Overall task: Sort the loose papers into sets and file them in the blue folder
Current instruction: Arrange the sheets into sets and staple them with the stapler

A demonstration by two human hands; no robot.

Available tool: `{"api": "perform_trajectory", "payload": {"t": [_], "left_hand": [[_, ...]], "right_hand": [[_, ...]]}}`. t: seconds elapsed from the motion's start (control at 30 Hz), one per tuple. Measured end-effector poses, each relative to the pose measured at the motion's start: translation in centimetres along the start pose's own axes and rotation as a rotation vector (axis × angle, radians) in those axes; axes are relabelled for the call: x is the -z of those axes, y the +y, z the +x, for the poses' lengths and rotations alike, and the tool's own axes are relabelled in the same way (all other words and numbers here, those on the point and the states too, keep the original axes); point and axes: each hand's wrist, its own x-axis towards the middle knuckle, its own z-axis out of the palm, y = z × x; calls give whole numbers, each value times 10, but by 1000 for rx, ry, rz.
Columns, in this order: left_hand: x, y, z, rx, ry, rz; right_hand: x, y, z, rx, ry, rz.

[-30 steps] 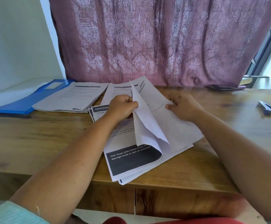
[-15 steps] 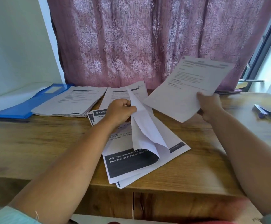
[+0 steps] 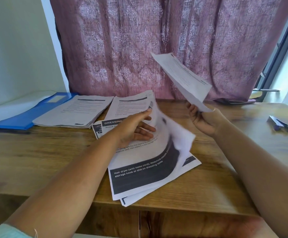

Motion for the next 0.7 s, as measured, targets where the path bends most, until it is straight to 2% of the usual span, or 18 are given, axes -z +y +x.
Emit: {"api": "perform_trajectory", "payload": {"t": [0.07, 0.13, 0.23, 0.3, 0.37, 0.4, 0.47, 0.53, 0.6, 0.7], "left_hand": [[0, -1, 2, 46, -3, 10], [5, 1, 7, 36, 134, -101], [18, 9, 7, -45, 322, -314], [27, 15, 2, -92, 366, -493], [38, 18, 2, -102, 539, -618], [44, 17, 6, -142, 675, -554], [51, 13, 10, -286, 900, -261], [55, 9, 12, -454, 997, 55], [52, 5, 14, -511, 907, 270], [38, 0, 15, -318, 605, 390]], "right_hand": [[-11, 6, -8, -41, -66, -104], [-19, 9, -13, -15, -77, -311], [-20, 9, -20, -67, -209, -698], [-11, 12, -15, -102, -213, -1031], [-3, 18, -10, -86, -191, -1303], [-1, 23, -7, -42, -199, -1471], [-2, 27, -6, 47, -154, -1740], [-4, 29, -6, 72, -113, -1785], [-6, 32, -6, 140, -113, -1770], [-14, 39, -9, 329, -113, -1602]]}}
